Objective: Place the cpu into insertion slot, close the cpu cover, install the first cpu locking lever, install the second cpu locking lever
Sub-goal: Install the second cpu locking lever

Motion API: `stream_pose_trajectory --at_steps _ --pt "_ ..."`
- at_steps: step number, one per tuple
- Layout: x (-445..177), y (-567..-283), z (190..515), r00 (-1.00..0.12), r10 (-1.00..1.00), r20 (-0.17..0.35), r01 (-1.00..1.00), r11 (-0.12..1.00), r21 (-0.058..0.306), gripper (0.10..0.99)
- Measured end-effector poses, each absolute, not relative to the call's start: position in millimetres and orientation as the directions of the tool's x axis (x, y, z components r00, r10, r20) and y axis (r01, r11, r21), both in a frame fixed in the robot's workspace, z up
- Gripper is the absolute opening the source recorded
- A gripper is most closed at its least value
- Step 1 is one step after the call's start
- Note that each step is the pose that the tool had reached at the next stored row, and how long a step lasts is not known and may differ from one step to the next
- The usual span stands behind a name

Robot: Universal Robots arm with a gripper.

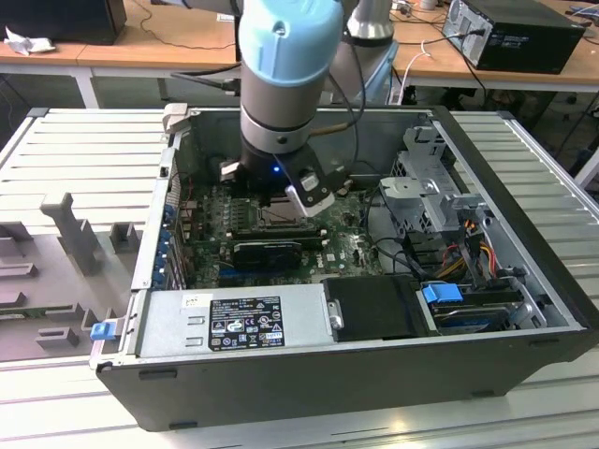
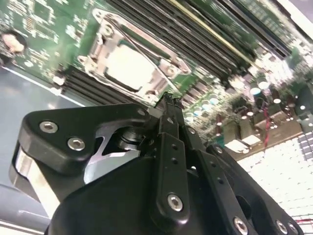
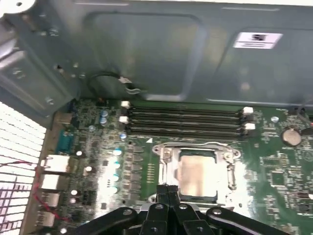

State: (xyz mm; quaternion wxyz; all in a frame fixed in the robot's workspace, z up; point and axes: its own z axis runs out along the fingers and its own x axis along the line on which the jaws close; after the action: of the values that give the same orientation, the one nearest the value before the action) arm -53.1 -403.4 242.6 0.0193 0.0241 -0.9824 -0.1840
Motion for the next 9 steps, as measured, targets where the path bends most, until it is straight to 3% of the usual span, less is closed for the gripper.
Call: stream_pose_trajectory --at_steps 9 --pt "-40.3 -419.0 237.6 -0.998 -0.053 0.039 -0.036 0.931 0.362 0.106"
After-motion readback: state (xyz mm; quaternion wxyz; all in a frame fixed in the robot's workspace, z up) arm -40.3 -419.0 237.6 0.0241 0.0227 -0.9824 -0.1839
